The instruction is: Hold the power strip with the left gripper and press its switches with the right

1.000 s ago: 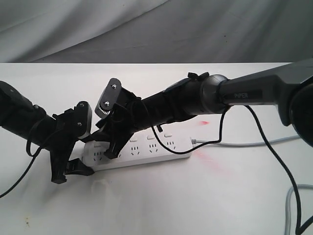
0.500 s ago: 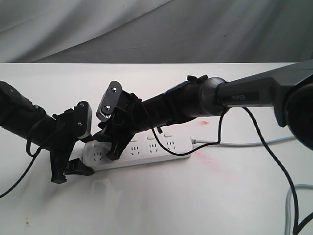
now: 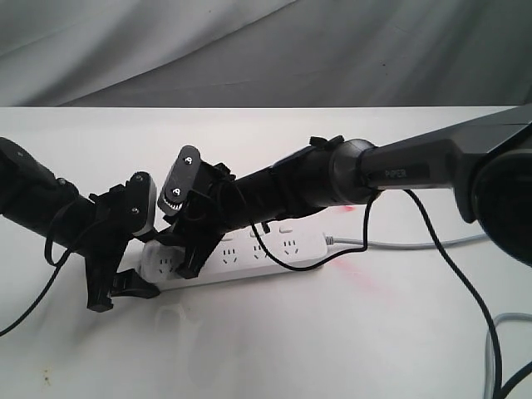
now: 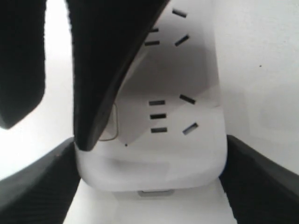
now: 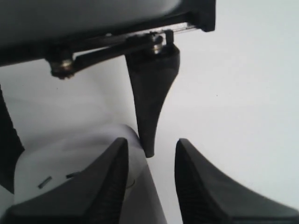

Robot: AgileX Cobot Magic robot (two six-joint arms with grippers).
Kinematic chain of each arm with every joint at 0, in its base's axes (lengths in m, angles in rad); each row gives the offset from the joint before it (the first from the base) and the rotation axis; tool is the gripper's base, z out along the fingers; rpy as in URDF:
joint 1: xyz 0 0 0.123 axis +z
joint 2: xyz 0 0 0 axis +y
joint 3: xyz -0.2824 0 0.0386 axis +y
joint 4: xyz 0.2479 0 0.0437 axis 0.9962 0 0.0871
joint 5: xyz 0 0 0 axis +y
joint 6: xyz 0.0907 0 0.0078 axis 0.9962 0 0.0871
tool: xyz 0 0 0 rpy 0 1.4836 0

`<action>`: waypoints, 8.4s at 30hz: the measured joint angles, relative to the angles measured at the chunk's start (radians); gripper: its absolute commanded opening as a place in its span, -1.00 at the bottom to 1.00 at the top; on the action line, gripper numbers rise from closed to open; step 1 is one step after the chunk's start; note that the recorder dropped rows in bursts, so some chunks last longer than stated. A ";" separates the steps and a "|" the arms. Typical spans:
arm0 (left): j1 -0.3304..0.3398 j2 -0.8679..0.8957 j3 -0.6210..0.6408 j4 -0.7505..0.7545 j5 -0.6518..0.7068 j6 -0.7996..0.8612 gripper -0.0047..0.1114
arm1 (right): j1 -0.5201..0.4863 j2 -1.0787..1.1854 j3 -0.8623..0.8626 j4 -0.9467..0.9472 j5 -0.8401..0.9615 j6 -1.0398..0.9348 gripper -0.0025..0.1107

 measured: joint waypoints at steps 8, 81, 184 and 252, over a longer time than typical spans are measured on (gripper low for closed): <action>0.000 0.000 0.000 0.000 0.000 0.000 0.01 | 0.000 0.000 -0.002 -0.016 -0.007 0.000 -0.39; 0.000 0.000 0.000 0.002 0.004 -0.002 0.01 | -0.057 -0.082 0.037 -0.300 -0.015 0.161 -0.39; 0.000 0.000 0.000 0.006 0.008 -0.001 0.01 | -0.111 -0.119 0.095 -0.501 -0.006 0.337 -0.39; 0.000 -0.002 0.000 0.008 0.008 -0.001 0.01 | -0.177 -0.173 0.169 -0.553 -0.018 0.327 -0.39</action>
